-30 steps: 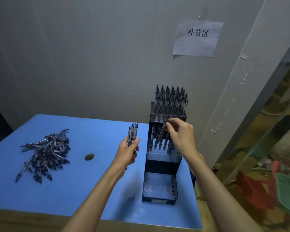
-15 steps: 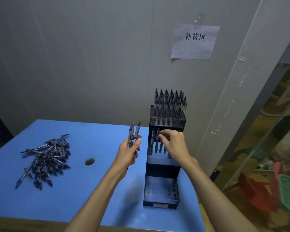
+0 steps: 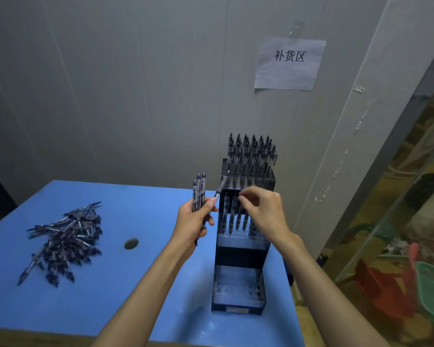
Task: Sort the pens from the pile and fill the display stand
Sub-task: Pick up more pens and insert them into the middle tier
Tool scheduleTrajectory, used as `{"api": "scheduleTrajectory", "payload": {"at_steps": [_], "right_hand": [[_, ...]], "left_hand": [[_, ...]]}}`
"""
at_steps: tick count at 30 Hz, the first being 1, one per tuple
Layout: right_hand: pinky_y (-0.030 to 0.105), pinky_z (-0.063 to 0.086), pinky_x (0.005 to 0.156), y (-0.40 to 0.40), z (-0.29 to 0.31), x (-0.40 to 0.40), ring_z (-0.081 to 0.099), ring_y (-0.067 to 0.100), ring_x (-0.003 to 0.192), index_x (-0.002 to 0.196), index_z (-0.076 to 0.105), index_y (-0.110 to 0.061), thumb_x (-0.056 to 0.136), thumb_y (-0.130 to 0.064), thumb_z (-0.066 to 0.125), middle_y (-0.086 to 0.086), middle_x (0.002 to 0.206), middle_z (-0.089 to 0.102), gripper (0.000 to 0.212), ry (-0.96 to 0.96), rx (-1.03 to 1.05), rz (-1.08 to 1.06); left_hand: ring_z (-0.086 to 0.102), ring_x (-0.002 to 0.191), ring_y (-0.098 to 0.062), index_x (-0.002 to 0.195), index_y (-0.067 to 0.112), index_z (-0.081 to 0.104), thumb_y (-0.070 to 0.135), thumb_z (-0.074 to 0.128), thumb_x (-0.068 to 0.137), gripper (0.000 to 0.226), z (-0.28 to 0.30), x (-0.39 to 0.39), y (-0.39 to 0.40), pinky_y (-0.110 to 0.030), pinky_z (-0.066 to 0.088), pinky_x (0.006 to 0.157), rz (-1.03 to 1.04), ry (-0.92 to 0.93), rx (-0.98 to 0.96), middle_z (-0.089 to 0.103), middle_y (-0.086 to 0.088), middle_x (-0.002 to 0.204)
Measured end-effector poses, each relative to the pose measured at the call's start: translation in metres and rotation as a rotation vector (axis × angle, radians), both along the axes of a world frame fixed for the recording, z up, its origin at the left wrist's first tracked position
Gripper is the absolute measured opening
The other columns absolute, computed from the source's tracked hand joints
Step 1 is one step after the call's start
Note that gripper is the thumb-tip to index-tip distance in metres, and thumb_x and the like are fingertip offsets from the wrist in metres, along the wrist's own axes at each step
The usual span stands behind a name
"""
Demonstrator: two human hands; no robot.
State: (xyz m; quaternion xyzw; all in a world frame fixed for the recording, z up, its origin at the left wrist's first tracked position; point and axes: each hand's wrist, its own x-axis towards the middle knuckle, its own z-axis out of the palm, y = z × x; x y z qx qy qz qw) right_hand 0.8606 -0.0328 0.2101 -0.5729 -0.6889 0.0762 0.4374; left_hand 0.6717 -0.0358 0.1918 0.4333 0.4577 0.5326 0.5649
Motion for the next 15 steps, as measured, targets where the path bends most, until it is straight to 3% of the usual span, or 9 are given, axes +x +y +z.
{"api": "scheduleTrajectory", "payload": {"at_steps": [5, 11, 15], "right_hand": [[0.023, 0.058, 0.071, -0.007, 0.015, -0.003, 0.065, 0.005, 0.074, 0.097, 0.074, -0.015, 0.085, -0.013, 0.077, -0.008, 0.093, 0.064, 0.013, -0.058, 0.198, 0.098], [0.022, 0.045, 0.075, -0.009, 0.017, -0.005, 0.048, 0.008, 0.094, 0.103, 0.078, -0.022, 0.082, -0.026, 0.081, -0.009, 0.101, 0.061, 0.022, -0.324, 0.132, 0.132], [0.018, 0.036, 0.076, -0.01, 0.014, 0.0, 0.04, 0.006, 0.093, 0.103, 0.077, -0.022, 0.084, -0.025, 0.078, -0.011, 0.096, 0.064, 0.019, -0.372, 0.097, 0.145]], "left_hand": [[0.053, 0.052, -0.013, 0.099, 0.004, 0.068, 0.021, 0.076, 0.091, 0.02, 0.004, 0.009, -0.001, -0.022, 0.03, 0.04, 0.031, 0.079, 0.011, 0.076, -0.007, 0.082], [0.055, 0.053, -0.008, 0.106, 0.005, 0.067, 0.01, 0.072, 0.093, 0.015, 0.006, 0.013, -0.003, -0.024, 0.03, 0.042, -0.07, 0.174, 0.038, 0.073, 0.0, 0.074], [0.058, 0.056, -0.01, 0.107, 0.01, 0.066, 0.011, 0.077, 0.089, 0.021, 0.005, 0.009, -0.004, -0.023, 0.033, 0.041, -0.041, 0.213, 0.054, 0.073, -0.001, 0.076]]}}
